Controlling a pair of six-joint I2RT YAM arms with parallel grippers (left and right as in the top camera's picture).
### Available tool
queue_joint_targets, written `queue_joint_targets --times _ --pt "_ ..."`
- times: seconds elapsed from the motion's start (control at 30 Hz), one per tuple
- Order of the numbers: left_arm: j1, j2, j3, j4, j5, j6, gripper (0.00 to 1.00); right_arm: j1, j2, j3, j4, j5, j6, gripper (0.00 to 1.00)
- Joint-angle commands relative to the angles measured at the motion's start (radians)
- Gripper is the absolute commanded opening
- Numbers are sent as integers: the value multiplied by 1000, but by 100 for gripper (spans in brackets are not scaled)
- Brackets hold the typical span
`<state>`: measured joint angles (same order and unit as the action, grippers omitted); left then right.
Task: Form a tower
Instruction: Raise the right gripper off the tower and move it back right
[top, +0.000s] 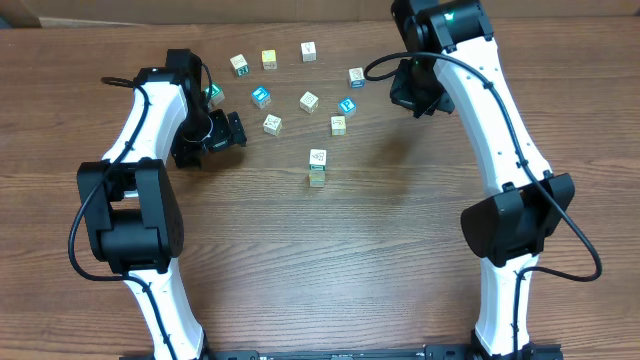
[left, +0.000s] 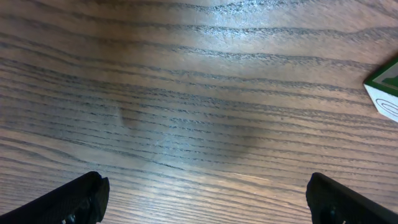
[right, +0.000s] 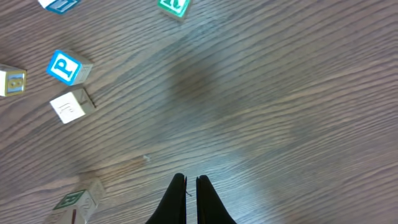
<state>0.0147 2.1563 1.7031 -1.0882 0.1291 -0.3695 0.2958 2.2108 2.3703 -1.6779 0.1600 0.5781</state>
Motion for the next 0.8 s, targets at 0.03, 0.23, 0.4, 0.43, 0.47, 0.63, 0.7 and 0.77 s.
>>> queue_joint_targets --times 0.03,0.23,0.4,0.43,0.47,0.63,0.7,0.77 --pt "-3 -19 20 2 -10 4 100 -12 -40 24 -2 2 -11 4" --pt "-2 -19 20 2 -10 4 100 -12 -40 19 -15 29 -28 4" --pt "-2 -19 20 1 -10 4 99 -12 -40 -14 -15 29 -42 4" --pt "-2 -19 20 1 -9 4 100 -12 -40 -26 -14 29 -55 4" --pt "-2 -19 20 2 -10 4 100 -12 -40 -42 -11 29 -61 4" --pt "-2 -19 20 1 -10 4 100 -12 -40 -156 38 25 -60 4" --pt "-2 -19 20 1 -9 4 100 -12 -40 -222 82 18 -60 4" --pt "-2 -19 20 2 -10 4 100 -12 -40 -287 122 18 -59 4"
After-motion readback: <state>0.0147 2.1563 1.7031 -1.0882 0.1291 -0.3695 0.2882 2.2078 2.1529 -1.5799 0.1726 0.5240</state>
